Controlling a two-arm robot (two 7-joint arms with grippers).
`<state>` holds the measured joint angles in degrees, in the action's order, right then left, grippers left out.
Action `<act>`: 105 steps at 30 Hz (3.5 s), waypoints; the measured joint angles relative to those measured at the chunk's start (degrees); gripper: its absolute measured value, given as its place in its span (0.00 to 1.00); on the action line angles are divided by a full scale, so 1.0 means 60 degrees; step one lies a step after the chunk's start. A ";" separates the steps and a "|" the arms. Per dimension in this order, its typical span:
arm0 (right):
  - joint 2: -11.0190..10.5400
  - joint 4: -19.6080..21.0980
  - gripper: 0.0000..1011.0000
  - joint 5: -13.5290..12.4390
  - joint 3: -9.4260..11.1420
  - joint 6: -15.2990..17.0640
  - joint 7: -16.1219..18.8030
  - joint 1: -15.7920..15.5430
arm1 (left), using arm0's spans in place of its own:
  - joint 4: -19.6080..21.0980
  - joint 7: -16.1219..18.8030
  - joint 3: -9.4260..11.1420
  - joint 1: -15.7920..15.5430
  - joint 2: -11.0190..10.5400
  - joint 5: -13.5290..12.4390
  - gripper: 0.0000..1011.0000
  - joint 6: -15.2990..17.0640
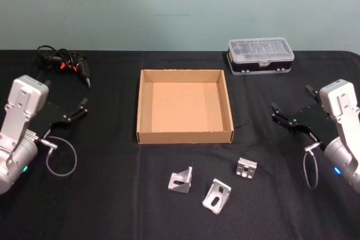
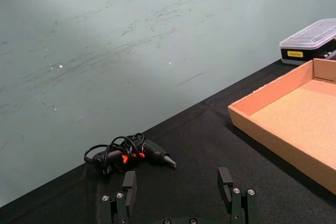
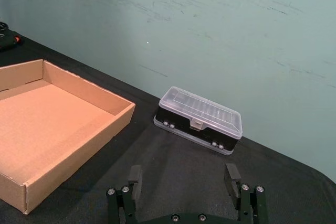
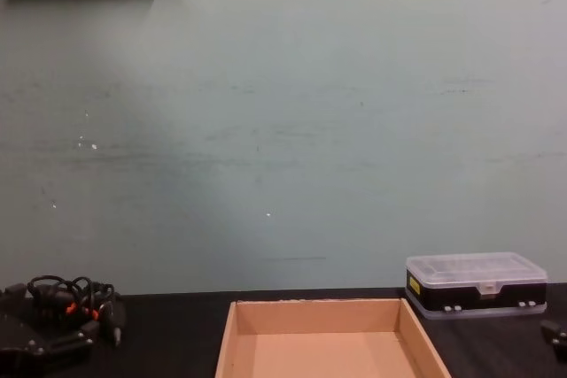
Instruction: Use one hand to pick up the angle iron from the table and place it into the box.
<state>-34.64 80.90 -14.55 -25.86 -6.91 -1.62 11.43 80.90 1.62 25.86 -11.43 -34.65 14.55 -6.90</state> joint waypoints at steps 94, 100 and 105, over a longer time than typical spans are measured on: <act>-0.2209 0.4024 0.99 -0.1413 0.0874 0.3969 0.4350 -0.1021 | 0.0000 0.0000 0.0000 0.0000 0.0000 -0.0001 1.00 0.0000; -0.2357 0.4408 0.99 -0.1373 0.1049 0.4155 0.4349 -0.1511 | 0.0000 0.0000 0.0001 0.0000 0.0000 0.0000 1.00 0.0000; -0.2413 0.4561 0.99 -0.1166 0.1022 0.4430 0.4454 -0.1666 | 0.0000 0.0000 0.0000 -0.0001 0.0000 -0.0001 1.00 -0.0001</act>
<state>-49.12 108.27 -21.54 -19.73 19.67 25.10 1.43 80.90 1.62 25.86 -11.43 -34.65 14.55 -6.91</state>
